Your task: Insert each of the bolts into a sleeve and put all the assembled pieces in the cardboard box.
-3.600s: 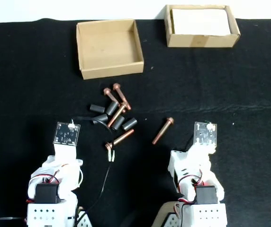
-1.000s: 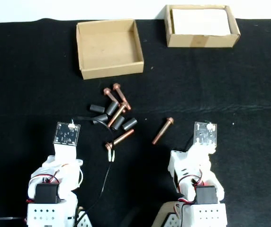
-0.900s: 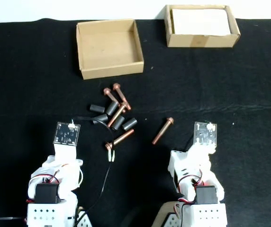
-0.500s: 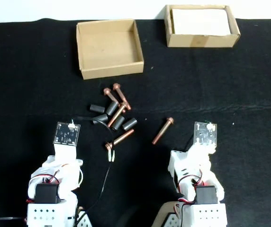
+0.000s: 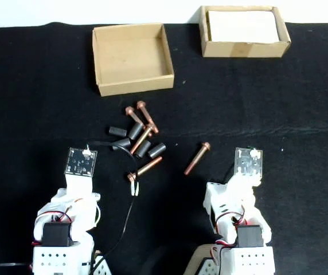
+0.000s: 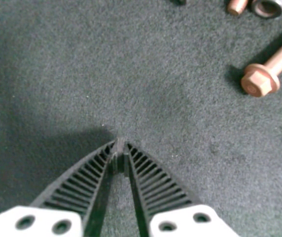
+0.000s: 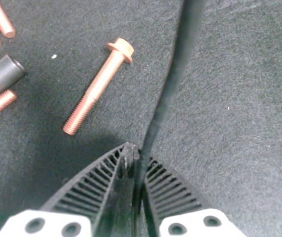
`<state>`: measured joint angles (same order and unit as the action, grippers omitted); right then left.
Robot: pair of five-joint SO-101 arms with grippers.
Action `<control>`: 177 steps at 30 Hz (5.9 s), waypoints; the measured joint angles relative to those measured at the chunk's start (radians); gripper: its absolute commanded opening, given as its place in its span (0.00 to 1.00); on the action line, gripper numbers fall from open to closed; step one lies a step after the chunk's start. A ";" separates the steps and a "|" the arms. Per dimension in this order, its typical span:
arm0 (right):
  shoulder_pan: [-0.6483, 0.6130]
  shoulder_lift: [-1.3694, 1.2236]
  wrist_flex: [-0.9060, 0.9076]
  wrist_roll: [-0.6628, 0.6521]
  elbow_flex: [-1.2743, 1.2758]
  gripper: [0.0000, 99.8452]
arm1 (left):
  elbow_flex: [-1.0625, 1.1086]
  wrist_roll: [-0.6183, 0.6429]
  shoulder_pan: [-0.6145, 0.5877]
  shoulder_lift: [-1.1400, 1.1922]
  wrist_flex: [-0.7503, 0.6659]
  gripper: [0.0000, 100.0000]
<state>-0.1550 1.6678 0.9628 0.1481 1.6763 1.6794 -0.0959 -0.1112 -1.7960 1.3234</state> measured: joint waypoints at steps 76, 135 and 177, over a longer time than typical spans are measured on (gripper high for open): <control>-0.471 -2.584 0.684 0.967 -2.565 0.19 | 0.000 0.000 -0.137 -0.003 -0.103 0.01; -0.506 -2.542 0.790 0.787 -2.496 0.20 | 0.000 0.000 -0.137 -0.003 -0.103 0.01; -0.428 -2.627 0.697 0.370 -2.381 0.02 | 0.000 0.000 -0.137 -0.003 -0.103 0.01</control>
<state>-0.5831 -0.9590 1.6594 0.5178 -0.7050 1.6794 -0.0959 -0.2478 -1.7990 1.2206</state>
